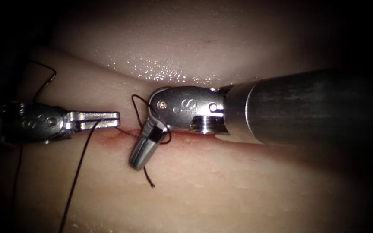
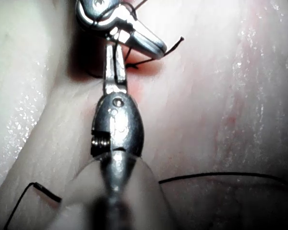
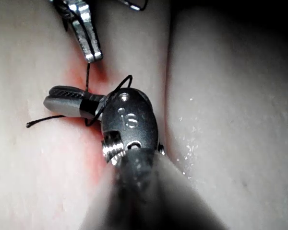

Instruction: Wound Closure

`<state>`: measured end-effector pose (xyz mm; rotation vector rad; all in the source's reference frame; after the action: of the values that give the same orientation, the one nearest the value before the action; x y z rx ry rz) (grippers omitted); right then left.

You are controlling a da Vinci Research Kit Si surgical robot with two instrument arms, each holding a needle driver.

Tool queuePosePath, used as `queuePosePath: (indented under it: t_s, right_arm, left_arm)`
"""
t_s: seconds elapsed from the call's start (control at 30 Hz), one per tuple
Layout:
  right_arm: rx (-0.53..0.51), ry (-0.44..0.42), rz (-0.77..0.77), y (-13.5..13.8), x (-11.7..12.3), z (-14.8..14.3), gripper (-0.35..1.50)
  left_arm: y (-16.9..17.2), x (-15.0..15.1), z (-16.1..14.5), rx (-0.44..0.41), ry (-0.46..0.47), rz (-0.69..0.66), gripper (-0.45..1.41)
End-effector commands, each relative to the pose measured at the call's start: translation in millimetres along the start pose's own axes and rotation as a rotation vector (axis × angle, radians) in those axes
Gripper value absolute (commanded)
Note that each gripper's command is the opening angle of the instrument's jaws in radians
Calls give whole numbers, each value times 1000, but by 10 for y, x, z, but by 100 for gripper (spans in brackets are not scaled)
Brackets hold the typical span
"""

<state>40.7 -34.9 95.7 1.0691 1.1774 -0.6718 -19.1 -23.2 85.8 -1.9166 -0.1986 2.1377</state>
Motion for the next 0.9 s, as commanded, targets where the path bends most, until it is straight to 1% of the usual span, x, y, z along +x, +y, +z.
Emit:
queuePosePath:
  t_s: [0.03,0.1,0.23,0.27,0.47,0.77,0.9]
  right_arm:
    - [4,-2,-2,9,-2,2,52]
    - [7,-6,-2,7,-1,2,64]
    - [21,-6,-9,3,2,6,68]
    - [29,-8,-13,1,3,11,73]
    - [48,-8,-31,-4,9,16,73]
    - [71,-27,-53,-14,-4,25,73]
    - [77,-35,-60,-16,-10,29,63]
  left_arm:
    - [3,-7,6,-1,1,-7,-45]
    - [3,-7,5,-2,1,-7,-45]
    - [1,-8,4,-4,2,-6,-45]
    - [0,-9,4,-4,3,-6,-45]
    - [-3,-10,2,-9,4,-11,-45]
    - [-4,-11,0,-6,2,-17,-45]
    - [-4,-11,0,-3,0,-17,-45]
